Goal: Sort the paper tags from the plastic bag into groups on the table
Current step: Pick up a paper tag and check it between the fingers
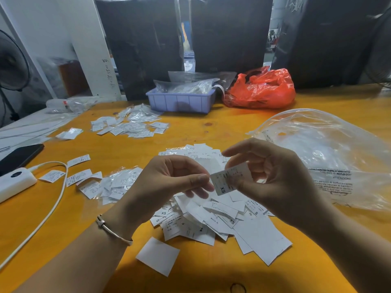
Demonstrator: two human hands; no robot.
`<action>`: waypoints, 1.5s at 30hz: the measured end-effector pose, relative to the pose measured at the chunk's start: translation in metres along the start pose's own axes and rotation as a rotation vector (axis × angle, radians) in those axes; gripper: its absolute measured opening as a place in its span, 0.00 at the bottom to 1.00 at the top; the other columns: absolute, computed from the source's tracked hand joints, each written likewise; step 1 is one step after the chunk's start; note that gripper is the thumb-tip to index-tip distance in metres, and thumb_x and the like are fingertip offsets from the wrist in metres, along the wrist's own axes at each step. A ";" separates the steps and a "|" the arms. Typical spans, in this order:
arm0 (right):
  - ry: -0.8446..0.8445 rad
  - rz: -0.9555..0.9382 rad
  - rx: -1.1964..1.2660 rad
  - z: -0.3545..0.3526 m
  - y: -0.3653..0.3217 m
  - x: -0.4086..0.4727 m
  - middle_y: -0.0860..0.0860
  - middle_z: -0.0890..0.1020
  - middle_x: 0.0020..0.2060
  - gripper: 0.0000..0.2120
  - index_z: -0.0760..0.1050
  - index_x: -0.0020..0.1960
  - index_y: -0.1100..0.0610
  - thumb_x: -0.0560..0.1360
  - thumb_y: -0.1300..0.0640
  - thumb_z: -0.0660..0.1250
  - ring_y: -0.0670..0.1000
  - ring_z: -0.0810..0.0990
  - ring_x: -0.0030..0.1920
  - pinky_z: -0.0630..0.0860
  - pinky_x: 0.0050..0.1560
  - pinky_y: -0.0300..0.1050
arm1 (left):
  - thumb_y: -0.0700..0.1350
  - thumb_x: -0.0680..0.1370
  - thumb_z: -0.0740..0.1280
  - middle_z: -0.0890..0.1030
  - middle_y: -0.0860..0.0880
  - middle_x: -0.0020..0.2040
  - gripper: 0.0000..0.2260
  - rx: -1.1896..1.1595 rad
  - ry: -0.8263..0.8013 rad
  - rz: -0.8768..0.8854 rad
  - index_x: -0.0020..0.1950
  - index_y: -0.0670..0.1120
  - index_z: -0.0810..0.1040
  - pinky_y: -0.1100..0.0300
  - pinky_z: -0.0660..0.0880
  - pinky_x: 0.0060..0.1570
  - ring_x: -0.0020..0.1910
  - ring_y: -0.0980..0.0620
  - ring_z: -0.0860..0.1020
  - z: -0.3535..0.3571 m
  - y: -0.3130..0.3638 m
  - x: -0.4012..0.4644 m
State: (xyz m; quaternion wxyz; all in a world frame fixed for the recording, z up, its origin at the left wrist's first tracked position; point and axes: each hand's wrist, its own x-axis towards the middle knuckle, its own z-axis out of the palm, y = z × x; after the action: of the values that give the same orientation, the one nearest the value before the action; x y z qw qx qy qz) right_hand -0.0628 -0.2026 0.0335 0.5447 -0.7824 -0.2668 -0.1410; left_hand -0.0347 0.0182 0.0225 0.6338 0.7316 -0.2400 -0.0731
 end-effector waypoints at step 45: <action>0.226 -0.103 -0.089 -0.003 -0.007 -0.001 0.47 0.82 0.41 0.19 0.79 0.52 0.50 0.69 0.72 0.73 0.47 0.83 0.44 0.81 0.41 0.47 | 0.48 0.73 0.74 0.87 0.43 0.43 0.06 -0.010 -0.001 0.030 0.46 0.46 0.85 0.63 0.78 0.36 0.40 0.45 0.85 -0.002 -0.001 0.000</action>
State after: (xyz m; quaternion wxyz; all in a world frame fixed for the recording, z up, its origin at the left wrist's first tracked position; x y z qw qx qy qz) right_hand -0.0676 -0.2033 0.0395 0.5281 -0.7701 -0.2371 -0.2679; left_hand -0.0336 0.0199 0.0216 0.6384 0.7247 -0.2509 -0.0654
